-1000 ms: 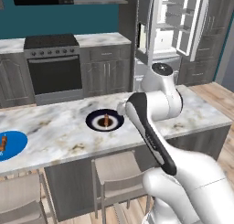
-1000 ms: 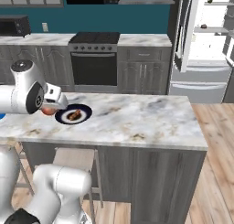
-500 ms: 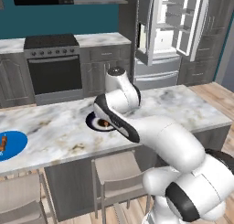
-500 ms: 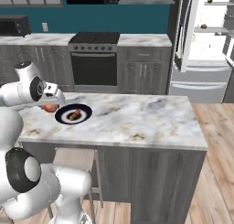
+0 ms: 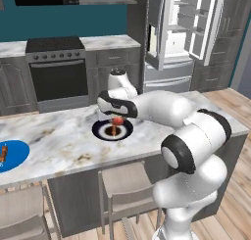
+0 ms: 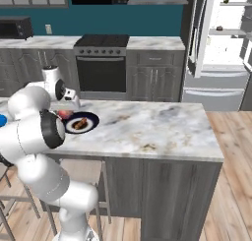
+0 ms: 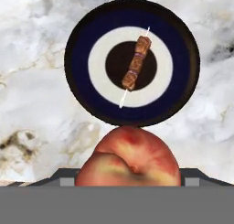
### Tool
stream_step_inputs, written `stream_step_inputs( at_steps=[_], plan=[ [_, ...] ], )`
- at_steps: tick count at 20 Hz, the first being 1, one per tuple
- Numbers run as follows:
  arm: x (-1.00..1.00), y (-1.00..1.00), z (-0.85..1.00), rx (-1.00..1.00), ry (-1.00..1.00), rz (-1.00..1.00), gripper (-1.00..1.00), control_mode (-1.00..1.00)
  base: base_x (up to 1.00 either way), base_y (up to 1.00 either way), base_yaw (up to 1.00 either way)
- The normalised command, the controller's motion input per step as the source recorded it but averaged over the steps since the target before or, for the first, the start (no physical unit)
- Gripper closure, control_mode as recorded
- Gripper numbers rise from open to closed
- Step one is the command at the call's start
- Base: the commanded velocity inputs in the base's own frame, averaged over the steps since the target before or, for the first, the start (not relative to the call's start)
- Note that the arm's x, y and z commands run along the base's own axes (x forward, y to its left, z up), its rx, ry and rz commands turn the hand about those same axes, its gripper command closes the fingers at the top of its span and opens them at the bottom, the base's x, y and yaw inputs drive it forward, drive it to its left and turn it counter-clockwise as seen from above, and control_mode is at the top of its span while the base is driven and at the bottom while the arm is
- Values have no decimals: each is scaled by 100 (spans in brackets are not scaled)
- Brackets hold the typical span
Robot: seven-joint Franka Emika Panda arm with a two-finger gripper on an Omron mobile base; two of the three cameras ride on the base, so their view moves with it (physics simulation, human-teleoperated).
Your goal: Pick up the peach and kiwi from the fridge and place one fruit on each plate on the dining counter.
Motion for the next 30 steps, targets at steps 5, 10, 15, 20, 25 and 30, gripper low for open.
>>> stream_step_inputs(
  at_steps=[5, 10, 15, 20, 25, 30],
  plan=[
    [50, 14, -63, 0, -5, 9, 100, -100, 0, 0, 0],
    [23, 18, -31, 1, -25, 9, 100, -100, 0, 0, 0],
    [44, 2, -40, 3, -2, 7, 100, -100, 0, 0, 0],
    [33, 0, -1, 1, 22, 0, 100, -100, 0, 0, 0],
    [20, 0, -3, 0, 15, -1, 100, -100, 0, 0, 0],
    [1, 0, -16, 0, 2, 0, 100, -100, 0, 0, 0]
  ],
)
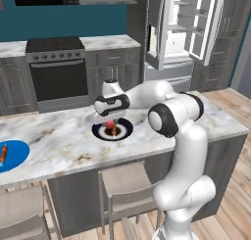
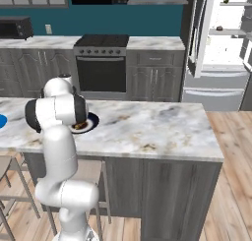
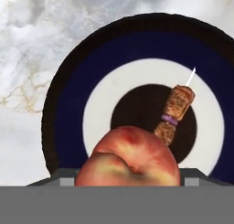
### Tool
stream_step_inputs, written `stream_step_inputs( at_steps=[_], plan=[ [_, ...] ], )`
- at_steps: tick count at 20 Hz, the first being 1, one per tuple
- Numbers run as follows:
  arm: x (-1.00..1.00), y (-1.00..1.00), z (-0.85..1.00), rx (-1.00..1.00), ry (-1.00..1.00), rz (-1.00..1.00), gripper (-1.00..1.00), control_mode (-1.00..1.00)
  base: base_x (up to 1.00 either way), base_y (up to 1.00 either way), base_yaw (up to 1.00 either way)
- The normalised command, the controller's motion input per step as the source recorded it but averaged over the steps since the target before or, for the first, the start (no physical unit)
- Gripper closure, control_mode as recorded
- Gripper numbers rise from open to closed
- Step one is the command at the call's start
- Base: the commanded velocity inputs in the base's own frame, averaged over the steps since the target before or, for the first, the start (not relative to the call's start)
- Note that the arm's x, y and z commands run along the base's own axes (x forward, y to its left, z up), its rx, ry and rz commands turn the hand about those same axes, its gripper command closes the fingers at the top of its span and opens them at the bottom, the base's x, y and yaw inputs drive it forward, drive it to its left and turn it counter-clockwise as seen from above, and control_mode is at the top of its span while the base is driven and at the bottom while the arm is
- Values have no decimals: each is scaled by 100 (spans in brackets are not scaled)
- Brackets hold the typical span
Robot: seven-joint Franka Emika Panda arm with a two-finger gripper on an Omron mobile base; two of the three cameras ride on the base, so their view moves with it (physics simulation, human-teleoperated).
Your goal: Pick up the peach and kiwi from the fridge and place one fruit on each plate on the dining counter.
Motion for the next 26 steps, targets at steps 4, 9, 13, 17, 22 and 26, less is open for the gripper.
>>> stream_step_inputs(
  at_steps=[4, 9, 13, 17, 22, 26],
  plan=[
    [0, 4, -44, -2, 0, 0, 100, -100, 0, 0, 0],
    [0, 6, -31, -1, 3, 0, 100, -100, 0, 0, 0],
    [1, 9, -3, 0, 2, 0, 100, -100, 0, 0, 0],
    [1, 0, 0, 0, 0, 0, 100, -100, 0, 0, 0],
    [0, 0, 0, 0, 0, 0, -100, -100, 0, 0, 0],
    [0, 0, 0, 0, 0, 0, -100, -100, 0, 0, 0]
  ],
)
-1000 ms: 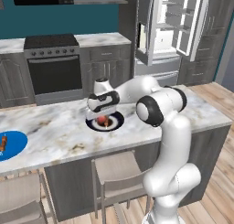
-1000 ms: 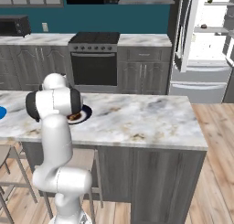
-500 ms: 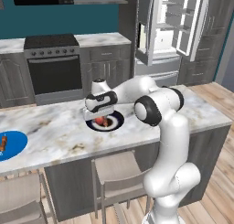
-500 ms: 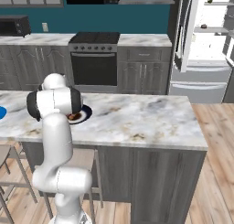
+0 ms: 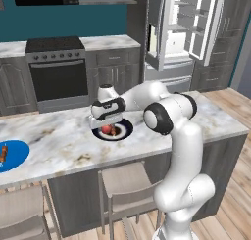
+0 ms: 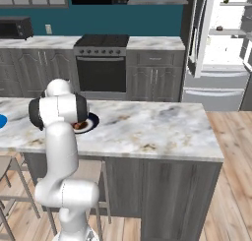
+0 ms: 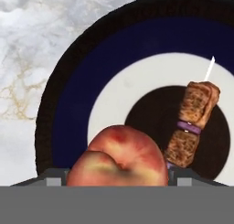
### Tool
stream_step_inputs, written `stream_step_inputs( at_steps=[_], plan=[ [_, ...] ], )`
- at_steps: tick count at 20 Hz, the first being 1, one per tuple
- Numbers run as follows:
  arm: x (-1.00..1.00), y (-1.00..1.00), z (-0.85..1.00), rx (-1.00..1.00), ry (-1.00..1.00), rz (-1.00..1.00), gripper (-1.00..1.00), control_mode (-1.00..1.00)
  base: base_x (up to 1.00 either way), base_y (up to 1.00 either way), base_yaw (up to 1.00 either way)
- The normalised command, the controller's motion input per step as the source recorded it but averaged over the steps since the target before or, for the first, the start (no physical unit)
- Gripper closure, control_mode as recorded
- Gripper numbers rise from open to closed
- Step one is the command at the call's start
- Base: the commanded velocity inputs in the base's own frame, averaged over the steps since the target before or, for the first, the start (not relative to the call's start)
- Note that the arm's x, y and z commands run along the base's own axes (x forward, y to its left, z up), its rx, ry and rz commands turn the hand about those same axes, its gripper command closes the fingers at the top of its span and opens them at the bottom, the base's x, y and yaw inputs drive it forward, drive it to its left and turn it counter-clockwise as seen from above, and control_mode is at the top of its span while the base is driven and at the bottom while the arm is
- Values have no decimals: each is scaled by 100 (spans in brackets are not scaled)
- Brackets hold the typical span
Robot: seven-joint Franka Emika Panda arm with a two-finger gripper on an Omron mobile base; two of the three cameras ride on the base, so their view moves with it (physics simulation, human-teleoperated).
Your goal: Pick up the peach and kiwi from the fridge and place one fruit on each plate on the dining counter.
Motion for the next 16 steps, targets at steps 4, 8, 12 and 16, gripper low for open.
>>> stream_step_inputs(
  at_steps=[4, 8, 12, 16],
  plan=[
    [0, 0, 0, -3, 0, -4, -100, -100, 0, 0, 0],
    [0, 0, 8, -1, 0, -6, -100, -100, 0, 0, 0],
    [-39, -4, 78, 0, -7, -4, -100, -100, 0, 0, 0],
    [-89, -23, 72, 0, -11, -10, -100, -100, 0, 0, 0]
  ],
)
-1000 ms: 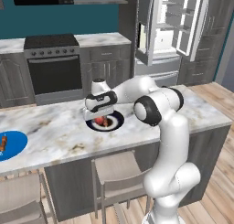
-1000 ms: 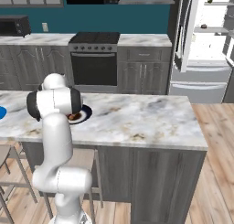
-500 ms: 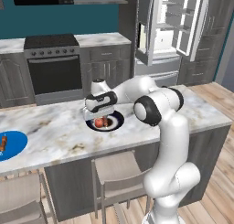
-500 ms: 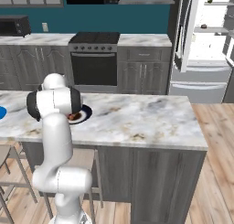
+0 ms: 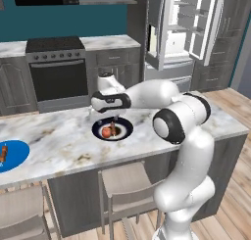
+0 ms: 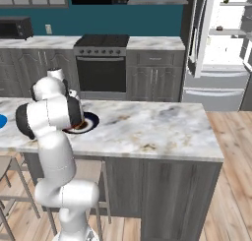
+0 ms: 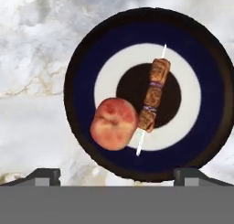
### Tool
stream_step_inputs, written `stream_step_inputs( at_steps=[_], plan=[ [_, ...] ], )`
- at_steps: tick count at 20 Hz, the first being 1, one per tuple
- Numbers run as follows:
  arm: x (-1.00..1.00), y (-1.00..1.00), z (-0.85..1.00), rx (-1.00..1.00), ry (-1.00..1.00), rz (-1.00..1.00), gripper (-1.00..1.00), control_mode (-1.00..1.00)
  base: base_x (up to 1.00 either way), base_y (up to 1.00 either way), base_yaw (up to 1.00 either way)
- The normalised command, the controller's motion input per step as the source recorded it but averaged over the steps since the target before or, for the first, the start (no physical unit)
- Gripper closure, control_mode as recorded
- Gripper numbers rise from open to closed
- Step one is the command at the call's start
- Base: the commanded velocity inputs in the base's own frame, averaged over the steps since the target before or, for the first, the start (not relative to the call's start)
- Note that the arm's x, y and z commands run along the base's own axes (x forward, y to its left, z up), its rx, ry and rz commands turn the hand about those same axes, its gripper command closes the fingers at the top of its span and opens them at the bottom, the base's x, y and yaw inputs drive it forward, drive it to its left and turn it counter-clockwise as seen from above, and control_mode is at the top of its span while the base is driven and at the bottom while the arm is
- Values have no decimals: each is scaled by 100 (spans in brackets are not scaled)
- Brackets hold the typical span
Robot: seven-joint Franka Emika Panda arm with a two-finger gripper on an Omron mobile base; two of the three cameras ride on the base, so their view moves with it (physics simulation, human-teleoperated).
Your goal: Pick up the peach and kiwi from the fridge and place one fruit on each plate on the dining counter.
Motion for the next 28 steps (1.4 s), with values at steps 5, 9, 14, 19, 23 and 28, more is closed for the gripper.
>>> stream_step_inputs(
  at_steps=[5, 9, 14, 19, 23, 28],
  plan=[
    [-100, -36, 35, 5, -6, -14, -100, -100, 0, 0, 0],
    [-100, -44, 17, 12, -1, -17, -100, -100, 0, 0, 0],
    [-100, -42, 22, 13, 0, -17, -100, -100, 0, 0, 0],
    [-100, -30, 18, 3, 0, -9, -100, -100, 0, 0, 0],
    [-90, -24, 5, -1, 1, -1, -100, -100, 0, 0, 0],
    [-94, -27, 47, -2, -2, 3, -100, -100, 0, 0, 0]
  ],
)
